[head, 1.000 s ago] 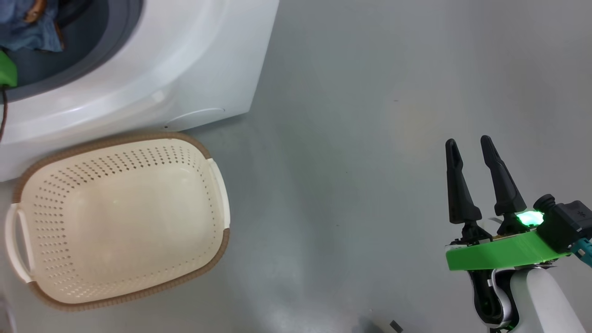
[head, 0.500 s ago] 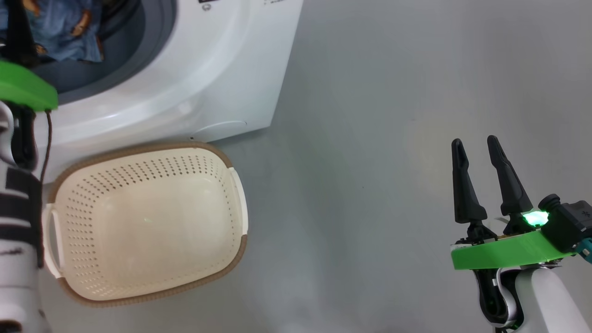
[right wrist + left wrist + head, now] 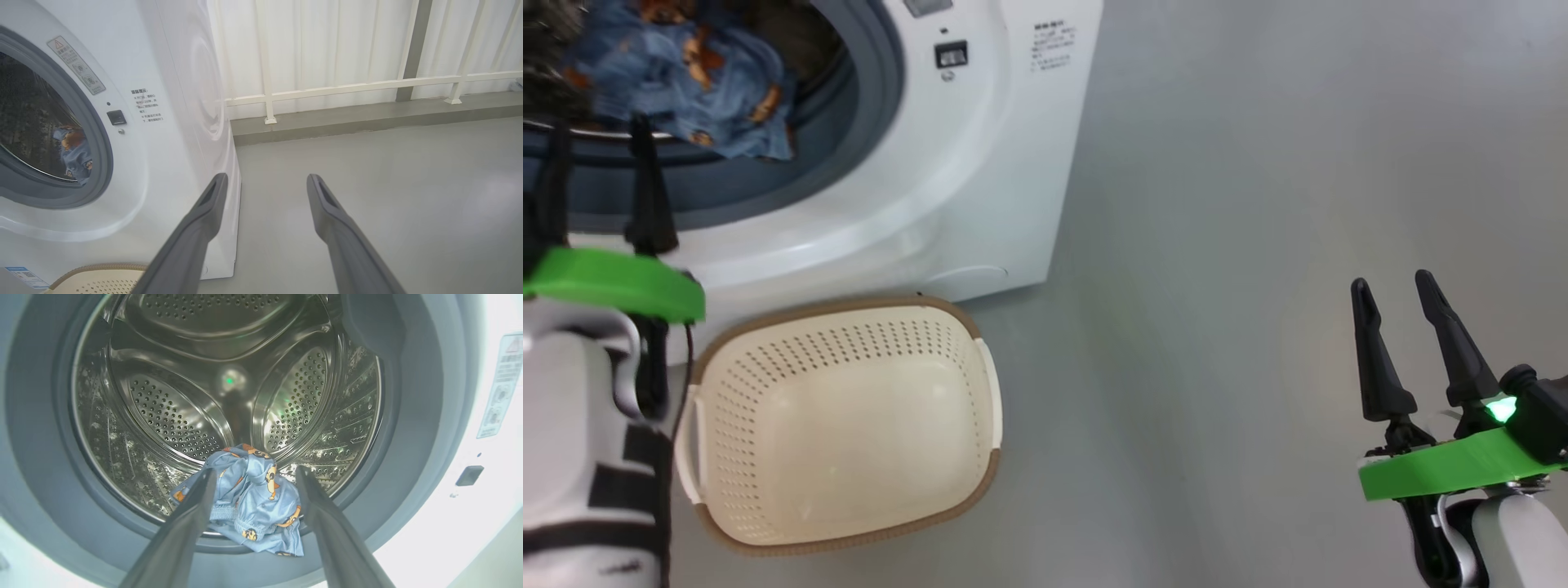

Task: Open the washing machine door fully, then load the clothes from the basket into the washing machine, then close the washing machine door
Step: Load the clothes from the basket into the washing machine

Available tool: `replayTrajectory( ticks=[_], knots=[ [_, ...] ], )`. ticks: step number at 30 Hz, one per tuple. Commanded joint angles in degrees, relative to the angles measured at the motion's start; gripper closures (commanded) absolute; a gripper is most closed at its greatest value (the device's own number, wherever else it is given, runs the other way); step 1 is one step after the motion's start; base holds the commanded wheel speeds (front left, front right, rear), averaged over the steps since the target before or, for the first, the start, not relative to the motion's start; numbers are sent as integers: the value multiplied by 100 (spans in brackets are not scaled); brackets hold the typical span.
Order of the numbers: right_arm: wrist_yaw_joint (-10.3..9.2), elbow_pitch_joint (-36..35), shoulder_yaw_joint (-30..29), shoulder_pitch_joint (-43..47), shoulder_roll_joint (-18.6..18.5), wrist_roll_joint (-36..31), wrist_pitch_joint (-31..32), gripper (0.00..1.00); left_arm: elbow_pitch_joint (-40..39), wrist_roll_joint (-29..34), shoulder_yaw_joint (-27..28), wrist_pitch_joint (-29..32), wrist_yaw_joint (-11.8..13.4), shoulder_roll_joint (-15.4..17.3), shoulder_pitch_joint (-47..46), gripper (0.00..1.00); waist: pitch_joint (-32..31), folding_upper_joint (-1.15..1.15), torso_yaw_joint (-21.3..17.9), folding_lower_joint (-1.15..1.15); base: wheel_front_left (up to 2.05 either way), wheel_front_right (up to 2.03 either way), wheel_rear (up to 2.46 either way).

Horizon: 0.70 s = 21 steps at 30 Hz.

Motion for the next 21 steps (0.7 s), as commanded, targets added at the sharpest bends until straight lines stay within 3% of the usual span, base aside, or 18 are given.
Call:
replayTrajectory(
  ticks=[1, 21],
  knots=[
    [26, -103, 96, 109, -137, -71, -45, 0, -224, -80, 109, -30, 4, 189, 163, 0, -264, 0, 202, 0, 0, 0, 0],
    [26, -86, -139, 653, -399, -61, -45, 0, -1421, 72, 335, -30, 4, -22, 2226, 0, -1002, 0, 742, 0, 0, 0, 0]
  ],
)
